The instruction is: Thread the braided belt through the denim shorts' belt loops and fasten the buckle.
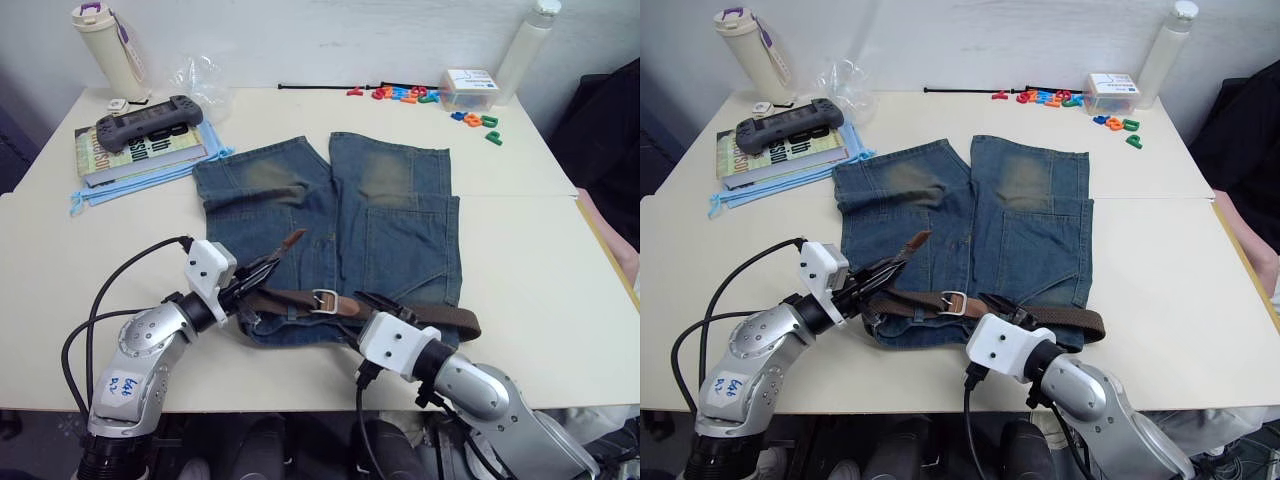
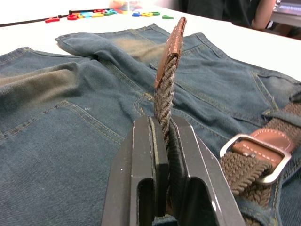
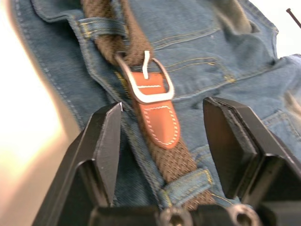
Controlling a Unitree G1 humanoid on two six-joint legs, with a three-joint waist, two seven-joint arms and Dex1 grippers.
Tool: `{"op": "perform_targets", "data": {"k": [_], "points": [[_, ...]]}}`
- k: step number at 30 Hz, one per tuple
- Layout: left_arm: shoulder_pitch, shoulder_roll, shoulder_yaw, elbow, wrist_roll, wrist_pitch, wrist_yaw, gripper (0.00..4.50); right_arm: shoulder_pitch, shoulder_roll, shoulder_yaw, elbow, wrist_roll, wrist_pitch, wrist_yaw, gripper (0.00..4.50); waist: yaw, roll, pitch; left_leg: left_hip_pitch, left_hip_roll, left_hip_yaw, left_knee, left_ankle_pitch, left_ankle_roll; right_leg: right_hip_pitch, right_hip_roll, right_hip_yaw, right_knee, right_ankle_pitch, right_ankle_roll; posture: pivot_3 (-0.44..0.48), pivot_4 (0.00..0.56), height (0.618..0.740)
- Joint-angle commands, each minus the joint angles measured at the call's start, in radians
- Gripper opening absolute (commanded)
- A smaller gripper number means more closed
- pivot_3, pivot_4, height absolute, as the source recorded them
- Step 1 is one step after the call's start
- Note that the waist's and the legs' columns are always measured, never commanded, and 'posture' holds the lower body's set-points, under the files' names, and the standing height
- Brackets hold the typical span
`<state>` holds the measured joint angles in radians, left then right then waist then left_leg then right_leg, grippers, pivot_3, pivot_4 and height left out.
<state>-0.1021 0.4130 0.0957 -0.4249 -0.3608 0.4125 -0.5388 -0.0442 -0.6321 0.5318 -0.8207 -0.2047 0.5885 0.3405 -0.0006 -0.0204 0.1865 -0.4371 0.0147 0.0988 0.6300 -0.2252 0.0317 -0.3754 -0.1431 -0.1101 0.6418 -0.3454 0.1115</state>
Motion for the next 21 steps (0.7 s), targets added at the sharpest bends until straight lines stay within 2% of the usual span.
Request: {"op": "perform_targets", "data": {"k": [1,8,19,20,21], "points": [[-0.009,0.001,0.012,-0.025,-0.021,-0.001,0.007,0.0,-0.003,0.018,0.009,0.012,-0.068,-0.021,-0.002,3.01,0.0,0.0,0.0,0.0,0.0,0.0,0.0,0.0,0.0,0.0,0.0,0.0,0.0,0.0,0.0,0.0,0.15,0.706],[-0.002,-0.001,0.009,-0.033,-0.02,0.003,0.021,0.0,-0.014,0.049,0.01,0.067,-0.174,-0.026,-0.006,3.01,0.0,0.0,0.0,0.0,0.0,0.0,0.0,0.0,0.0,0.0,0.0,0.0,0.0,0.0,0.0,0.0,0.15,0.706],[-0.001,0.006,-0.023,-0.015,0.02,-0.011,0.022,0.0,-0.016,0.113,-0.007,0.092,-0.234,-0.091,0.019,3.01,0.0,0.0,0.0,0.0,0.0,0.0,0.0,0.0,0.0,0.0,0.001,0.0,0.0,0.0,0.0,0.0,0.15,0.706],[0.001,0.005,-0.026,-0.013,0.023,-0.014,0.022,0.0,-0.013,0.116,-0.011,0.095,-0.236,-0.086,0.022,2.53,0.0,0.0,0.0,0.0,0.0,0.0,0.0,0.0,0.0,0.0,0.001,0.0,0.001,0.0,0.0,0.0,0.15,0.706],[0.002,0.004,-0.028,-0.011,0.025,-0.017,0.022,0.0,-0.01,0.12,-0.014,0.097,-0.239,-0.084,0.024,2.31,0.0,0.0,0.0,0.0,0.0,0.0,0.0,0.0,0.0,0.0,0.001,0.0,0.001,0.0,0.0,0.0,0.15,0.706]]}}
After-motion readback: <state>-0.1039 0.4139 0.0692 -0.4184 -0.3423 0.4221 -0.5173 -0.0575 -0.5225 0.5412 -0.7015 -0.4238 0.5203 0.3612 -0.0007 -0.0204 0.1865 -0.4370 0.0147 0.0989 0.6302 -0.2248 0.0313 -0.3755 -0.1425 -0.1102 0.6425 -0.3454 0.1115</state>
